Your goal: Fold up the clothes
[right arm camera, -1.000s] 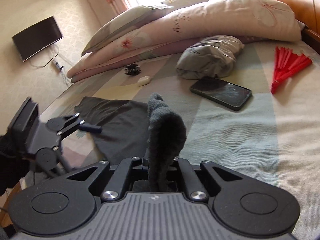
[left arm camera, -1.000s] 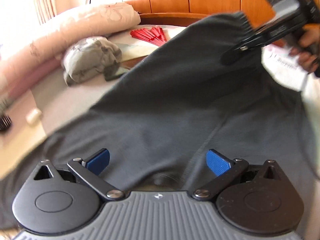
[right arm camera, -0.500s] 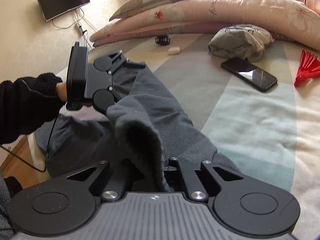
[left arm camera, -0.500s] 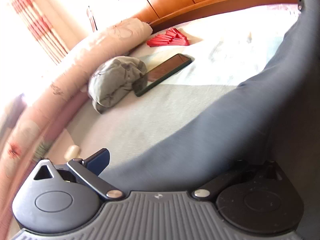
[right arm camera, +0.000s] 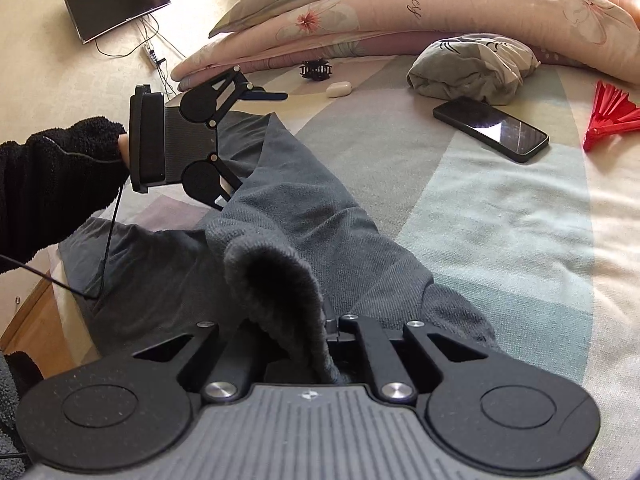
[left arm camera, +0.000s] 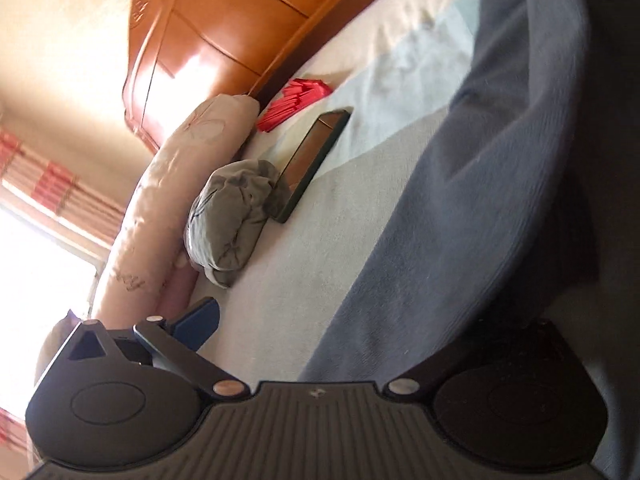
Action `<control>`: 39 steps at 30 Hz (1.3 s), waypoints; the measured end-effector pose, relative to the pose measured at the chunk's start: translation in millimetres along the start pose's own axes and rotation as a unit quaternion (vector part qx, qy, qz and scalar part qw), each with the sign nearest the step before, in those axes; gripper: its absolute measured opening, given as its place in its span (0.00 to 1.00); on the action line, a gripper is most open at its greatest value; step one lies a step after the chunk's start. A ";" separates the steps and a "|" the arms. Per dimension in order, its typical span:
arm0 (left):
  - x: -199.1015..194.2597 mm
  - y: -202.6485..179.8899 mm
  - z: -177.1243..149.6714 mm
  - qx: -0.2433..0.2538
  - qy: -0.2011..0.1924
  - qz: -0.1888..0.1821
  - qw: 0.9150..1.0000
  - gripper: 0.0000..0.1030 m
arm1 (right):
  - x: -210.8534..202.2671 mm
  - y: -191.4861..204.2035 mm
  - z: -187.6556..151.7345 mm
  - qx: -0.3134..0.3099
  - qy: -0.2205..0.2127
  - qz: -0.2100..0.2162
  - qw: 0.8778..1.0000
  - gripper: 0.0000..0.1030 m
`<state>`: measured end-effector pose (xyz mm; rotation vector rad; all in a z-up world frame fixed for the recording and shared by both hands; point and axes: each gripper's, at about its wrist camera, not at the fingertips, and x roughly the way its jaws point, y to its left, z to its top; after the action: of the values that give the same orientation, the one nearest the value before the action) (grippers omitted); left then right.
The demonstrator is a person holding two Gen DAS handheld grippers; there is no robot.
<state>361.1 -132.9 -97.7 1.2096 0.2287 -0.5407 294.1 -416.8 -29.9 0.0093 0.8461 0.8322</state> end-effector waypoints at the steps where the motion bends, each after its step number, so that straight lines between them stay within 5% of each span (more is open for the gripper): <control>1: -0.2 -2.1 -1.9 0.018 -0.002 0.009 1.000 0.99 | 0.6 -0.2 -0.3 0.001 0.000 0.000 1.000 0.10; 4: 1.5 -6.4 -8.0 0.060 -0.012 0.033 0.998 0.99 | 2.4 0.0 -0.4 0.002 0.001 -0.001 1.000 0.11; 7: -2.4 -12.4 -8.8 0.071 -0.020 0.024 0.997 0.84 | 2.5 0.3 -0.5 0.003 0.001 -0.001 1.000 0.11; 12: -7.3 -38.3 -8.0 0.111 -0.017 -0.015 0.994 0.16 | 4.2 -0.7 0.3 0.005 0.001 -0.004 1.000 0.11; 14: -4.2 -42.9 -7.3 0.108 -0.010 -0.028 0.994 0.03 | 4.8 -0.2 0.8 0.005 0.000 -0.007 1.000 0.11; 29: -69.1 -10.8 16.5 0.094 -0.016 -0.044 0.994 0.00 | -29.1 -16.3 9.2 0.025 -0.065 -0.016 0.997 0.11; 39: -117.3 -27.6 33.1 0.043 -0.054 -0.155 0.985 0.00 | -45.3 -39.5 -3.8 0.062 -0.097 -0.007 0.993 0.14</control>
<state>243.3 -138.4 -56.5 1.2325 0.3068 -0.8936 300.2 -475.0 -15.3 0.1897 0.7127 0.7514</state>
